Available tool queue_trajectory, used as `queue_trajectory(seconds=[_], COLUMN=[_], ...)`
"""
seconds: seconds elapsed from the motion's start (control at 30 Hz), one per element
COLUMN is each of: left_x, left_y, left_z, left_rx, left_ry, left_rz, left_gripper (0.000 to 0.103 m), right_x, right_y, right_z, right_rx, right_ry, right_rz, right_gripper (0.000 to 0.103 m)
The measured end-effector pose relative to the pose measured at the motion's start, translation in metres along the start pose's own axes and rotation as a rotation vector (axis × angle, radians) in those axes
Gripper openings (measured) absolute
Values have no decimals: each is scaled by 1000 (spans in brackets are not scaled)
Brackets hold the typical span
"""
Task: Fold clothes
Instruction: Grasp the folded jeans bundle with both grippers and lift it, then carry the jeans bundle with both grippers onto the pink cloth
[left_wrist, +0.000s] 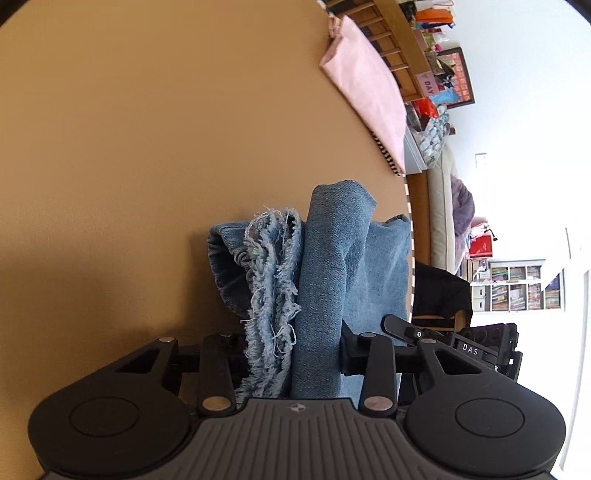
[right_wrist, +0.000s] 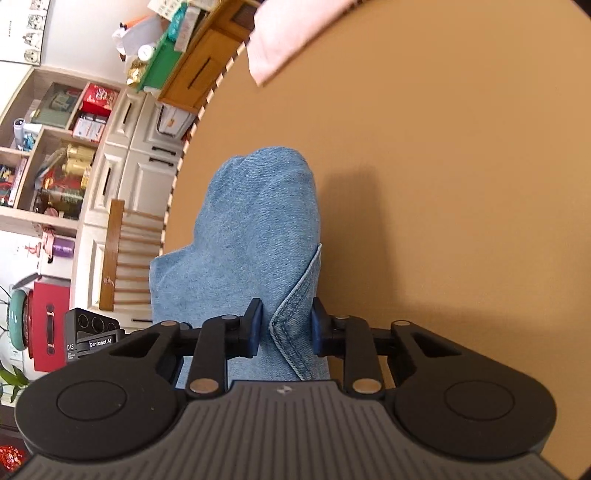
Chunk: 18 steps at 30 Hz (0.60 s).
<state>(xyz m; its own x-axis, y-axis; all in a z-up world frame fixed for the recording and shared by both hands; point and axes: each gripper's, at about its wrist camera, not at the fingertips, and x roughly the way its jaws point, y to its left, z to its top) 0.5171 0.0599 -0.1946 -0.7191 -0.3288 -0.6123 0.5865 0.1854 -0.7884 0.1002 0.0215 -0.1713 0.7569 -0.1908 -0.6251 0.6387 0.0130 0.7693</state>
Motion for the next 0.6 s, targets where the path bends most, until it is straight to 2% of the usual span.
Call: queue_trajectory(seconds=[0.13, 0.37, 0.47, 0.53, 0.57, 0.6], left_x=[2, 23, 53, 77, 89, 101], left_y=[-50, -164, -207, -221, -225, -223], left_z=[49, 175, 231, 266, 283, 300], left_rx=[58, 155, 172, 161, 145, 127], left_ry=[-19, -113, -137, -141, -144, -152], left_rz=[-10, -31, -24, -6, 7, 31], left_gripper=[40, 41, 41, 42, 47, 59], right_x=[-26, -86, -97, -93, -86, -79], right_y=[17, 59, 61, 53, 43, 31], right_z=[55, 206, 273, 314, 332, 350], right_rx=[-14, -94, -91, -79, -67, -53], right_ry=[-48, -183, -223, -233, -230, -230], right_rz=[7, 6, -12, -27, -29, -44], right_gripper=[26, 26, 26, 26, 27, 38])
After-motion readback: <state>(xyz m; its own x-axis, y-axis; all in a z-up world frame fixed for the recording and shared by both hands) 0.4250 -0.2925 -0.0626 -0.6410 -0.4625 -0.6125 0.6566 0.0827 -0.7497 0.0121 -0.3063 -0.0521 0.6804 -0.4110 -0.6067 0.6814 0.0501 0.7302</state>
